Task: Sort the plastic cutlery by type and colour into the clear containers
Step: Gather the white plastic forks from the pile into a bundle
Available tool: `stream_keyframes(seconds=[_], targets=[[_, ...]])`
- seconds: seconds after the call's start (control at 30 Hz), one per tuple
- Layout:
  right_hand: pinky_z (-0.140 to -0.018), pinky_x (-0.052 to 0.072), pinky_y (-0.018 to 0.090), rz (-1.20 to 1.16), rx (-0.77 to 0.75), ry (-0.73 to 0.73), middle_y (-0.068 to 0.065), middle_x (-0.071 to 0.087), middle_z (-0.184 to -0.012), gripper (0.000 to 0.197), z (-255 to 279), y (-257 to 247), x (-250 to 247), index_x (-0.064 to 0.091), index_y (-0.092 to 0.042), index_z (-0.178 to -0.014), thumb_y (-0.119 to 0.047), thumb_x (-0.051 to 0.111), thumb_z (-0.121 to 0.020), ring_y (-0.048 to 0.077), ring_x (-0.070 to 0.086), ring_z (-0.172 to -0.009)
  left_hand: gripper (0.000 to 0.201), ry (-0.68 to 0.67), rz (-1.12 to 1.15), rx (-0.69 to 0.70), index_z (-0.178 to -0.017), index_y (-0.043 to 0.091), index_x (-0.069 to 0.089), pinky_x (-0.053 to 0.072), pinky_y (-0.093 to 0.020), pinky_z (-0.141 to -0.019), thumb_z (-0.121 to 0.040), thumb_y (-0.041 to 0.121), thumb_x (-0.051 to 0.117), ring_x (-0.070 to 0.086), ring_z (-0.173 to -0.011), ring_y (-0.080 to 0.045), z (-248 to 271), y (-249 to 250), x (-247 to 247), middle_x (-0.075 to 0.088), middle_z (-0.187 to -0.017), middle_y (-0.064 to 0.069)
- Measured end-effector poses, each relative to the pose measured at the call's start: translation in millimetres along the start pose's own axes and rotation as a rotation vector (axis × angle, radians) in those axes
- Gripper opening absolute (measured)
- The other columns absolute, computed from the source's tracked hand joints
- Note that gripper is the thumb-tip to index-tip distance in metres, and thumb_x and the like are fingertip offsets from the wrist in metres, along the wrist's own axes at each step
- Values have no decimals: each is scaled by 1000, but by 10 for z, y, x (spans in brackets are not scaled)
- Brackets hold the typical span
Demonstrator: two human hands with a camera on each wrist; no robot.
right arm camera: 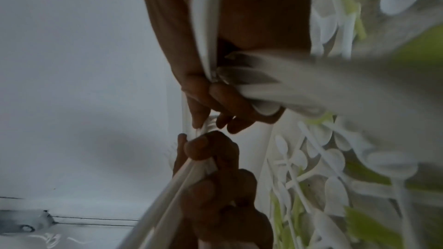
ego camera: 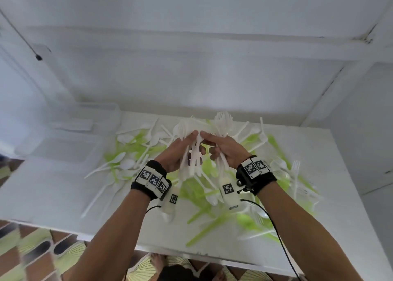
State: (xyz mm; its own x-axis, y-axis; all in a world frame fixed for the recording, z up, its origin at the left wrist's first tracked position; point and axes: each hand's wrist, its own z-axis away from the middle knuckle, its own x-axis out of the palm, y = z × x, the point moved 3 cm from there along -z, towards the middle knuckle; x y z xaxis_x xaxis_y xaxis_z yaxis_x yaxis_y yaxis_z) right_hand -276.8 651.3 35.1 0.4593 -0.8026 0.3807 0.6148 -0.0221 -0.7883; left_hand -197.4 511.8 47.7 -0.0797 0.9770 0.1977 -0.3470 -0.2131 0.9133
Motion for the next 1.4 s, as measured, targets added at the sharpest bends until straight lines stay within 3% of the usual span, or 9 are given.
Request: stream_keyframes(seconds=[0.13, 0.37, 0.53, 0.63, 0.77, 1.0, 1.1, 1.27, 1.4], targets=[[-39, 36, 16, -30, 27, -26, -1, 67, -79, 19, -189, 31, 286, 66, -10, -87, -25, 76, -90, 3, 34, -39, 51, 10, -25, 17, -114, 5, 65, 52, -30, -55, -103, 50, 44, 58, -58, -21, 53, 45, -347, 66, -77, -9], [-38, 39, 16, -120, 13, -8, 1, 72, -97, 31, -611, 111, 905, 67, -5, -104, -21, 80, -80, 3, 36, -40, 51, -30, -147, -67, -90, 11, 61, 42, -27, -51, -100, 58, 44, 50, -51, -17, 78, 242, -1053, 62, -71, -8], [-36, 37, 13, -202, 65, -66, -3, 65, -80, 10, -873, 98, 1359, 66, -9, -90, -17, 72, -88, 3, 37, -38, 61, -74, -122, -15, -113, 3, 65, 46, -26, -50, -102, 57, 40, 57, -57, -21, 66, 327, -1552, 61, -78, -7], [-35, 35, 14, -282, 40, -13, -1, 64, -77, 16, -995, 101, 1541, 68, -12, -79, -15, 68, -94, 3, 38, -37, 62, -83, -83, 31, -121, -3, 61, 47, -28, -54, -104, 53, 40, 60, -63, -26, 30, 340, -1820, 63, -83, -9], [-34, 33, 14, -380, 4, -24, -2, 59, -78, 13, -1133, 35, 1662, 56, -12, -85, -16, 65, -94, 3, 35, -35, 57, -121, -34, -10, -119, -8, 61, 60, -40, -73, -105, 45, 44, 68, -80, -37, 39, 339, -2078, 70, -103, -22], [-35, 34, 15, -257, -63, 8, -1, 49, -78, 15, -1259, 26, 1799, 58, -12, -81, -9, 66, -94, 2, 33, -37, 45, 98, 159, 74, -124, -4, 63, 57, -48, -94, -104, 35, 51, 69, -108, -39, -61, 384, -2415, 71, -115, -24], [-39, 37, 19, -39, -100, 113, 6, 52, -77, 22, -1358, 105, 1870, 65, -10, -91, -18, 83, -81, 6, 37, -42, 42, 145, 156, 65, -122, -6, 63, 57, -50, -92, -105, 30, 51, 71, -104, -39, -74, 385, -2437, 71, -113, -25], [-40, 38, 21, 100, -146, 181, 16, 53, -81, 13, -1441, -5, 1960, 68, -6, -86, -15, 76, -89, 9, 41, -42, 42, 81, 5, 68, -120, -5, 65, 58, -49, -91, -108, 29, 43, 72, -100, -37, -44, 352, -2386, 74, -106, -23], [-41, 39, 19, 64, -68, 128, 2, 54, -71, 15, -1470, -100, 1910, 63, -9, -90, -13, 77, -87, 7, 41, -44, 50, 193, -134, 83, -111, -5, 68, 57, -33, -67, -108, 37, 40, 68, -70, -27, -40, 370, -2375, 75, -90, -21]])
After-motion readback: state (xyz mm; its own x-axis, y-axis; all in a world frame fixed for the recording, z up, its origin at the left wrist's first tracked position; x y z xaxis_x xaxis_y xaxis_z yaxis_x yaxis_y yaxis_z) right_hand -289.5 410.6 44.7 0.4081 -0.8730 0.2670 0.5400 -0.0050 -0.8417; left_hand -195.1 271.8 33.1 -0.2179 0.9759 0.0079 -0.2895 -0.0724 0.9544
